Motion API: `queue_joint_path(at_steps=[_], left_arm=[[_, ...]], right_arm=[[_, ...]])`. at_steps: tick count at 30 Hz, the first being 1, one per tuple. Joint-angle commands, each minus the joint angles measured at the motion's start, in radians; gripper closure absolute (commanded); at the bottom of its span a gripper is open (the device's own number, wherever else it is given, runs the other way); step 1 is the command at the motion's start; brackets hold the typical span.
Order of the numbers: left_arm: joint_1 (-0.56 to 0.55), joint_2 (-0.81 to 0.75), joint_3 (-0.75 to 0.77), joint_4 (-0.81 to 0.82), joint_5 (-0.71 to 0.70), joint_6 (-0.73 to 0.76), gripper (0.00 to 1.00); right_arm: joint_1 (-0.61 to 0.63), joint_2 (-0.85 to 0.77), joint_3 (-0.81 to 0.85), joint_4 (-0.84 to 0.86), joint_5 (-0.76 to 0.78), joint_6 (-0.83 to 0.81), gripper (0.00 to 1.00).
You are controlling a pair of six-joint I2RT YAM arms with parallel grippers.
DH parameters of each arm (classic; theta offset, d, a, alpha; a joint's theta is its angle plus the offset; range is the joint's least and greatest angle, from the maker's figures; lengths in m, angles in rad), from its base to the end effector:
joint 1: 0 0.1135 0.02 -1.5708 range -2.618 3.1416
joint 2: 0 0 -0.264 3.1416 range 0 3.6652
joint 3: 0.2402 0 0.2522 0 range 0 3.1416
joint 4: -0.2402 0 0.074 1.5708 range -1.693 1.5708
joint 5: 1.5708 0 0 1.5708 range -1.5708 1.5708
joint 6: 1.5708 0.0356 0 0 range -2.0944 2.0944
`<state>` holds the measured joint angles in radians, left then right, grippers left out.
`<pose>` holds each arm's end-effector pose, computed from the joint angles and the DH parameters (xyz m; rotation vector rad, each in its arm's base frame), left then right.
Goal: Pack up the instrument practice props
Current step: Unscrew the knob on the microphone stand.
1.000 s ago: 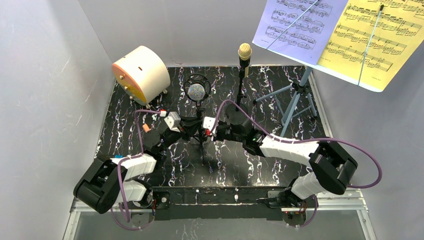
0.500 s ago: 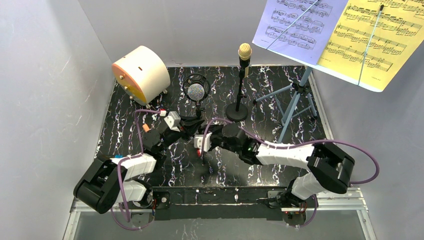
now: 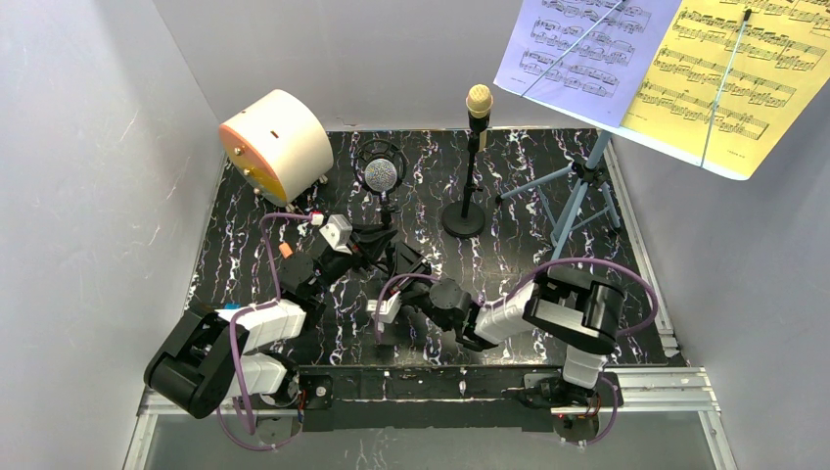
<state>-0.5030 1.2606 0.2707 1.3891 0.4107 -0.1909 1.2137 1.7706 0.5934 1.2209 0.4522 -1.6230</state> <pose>0.1879 -0.1196 0.2345 0.5551 1.1197 -0.8446 0.1291 0.3016 0.1737 -1.4528 0.5943 -0.6678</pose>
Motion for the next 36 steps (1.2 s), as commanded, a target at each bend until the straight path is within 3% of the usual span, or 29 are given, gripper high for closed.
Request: queue_joint_path(at_steps=[1, 3, 7, 10, 14, 19, 29, 36], left_arm=[[0.0, 0.011, -0.016, -0.127, 0.002, -0.033, 1.0], [0.0, 0.013, -0.016, -0.129, -0.001, -0.031, 1.0], [0.0, 0.013, -0.016, -0.132, -0.003, -0.027, 1.0], [0.0, 0.01, -0.017, -0.134, -0.005, -0.023, 1.0], [0.0, 0.008, -0.018, -0.138, -0.006, -0.021, 1.0], [0.0, 0.013, -0.016, -0.14, -0.004, -0.022, 1.0], [0.0, 0.002, -0.014, -0.142, 0.007, -0.022, 1.0], [0.0, -0.003, -0.015, -0.143, 0.011, -0.022, 1.0]], right_arm=[[0.009, -0.015, 0.024, 0.088, 0.052, 0.114, 0.89], [0.009, -0.052, 0.035, 0.004, 0.036, 0.234, 0.76], [0.008, -0.137, 0.055, -0.191, -0.02, 0.501, 0.4], [-0.01, -0.209, 0.065, -0.312, -0.078, 0.733, 0.29], [-0.078, -0.312, 0.113, -0.562, -0.235, 1.074, 0.25], [-0.191, -0.401, 0.105, -0.658, -0.5, 1.448, 0.24], [-0.442, -0.356, 0.071, -0.48, -0.868, 2.126, 0.24], [-0.499, -0.24, 0.083, -0.319, -0.98, 2.399, 0.27]])
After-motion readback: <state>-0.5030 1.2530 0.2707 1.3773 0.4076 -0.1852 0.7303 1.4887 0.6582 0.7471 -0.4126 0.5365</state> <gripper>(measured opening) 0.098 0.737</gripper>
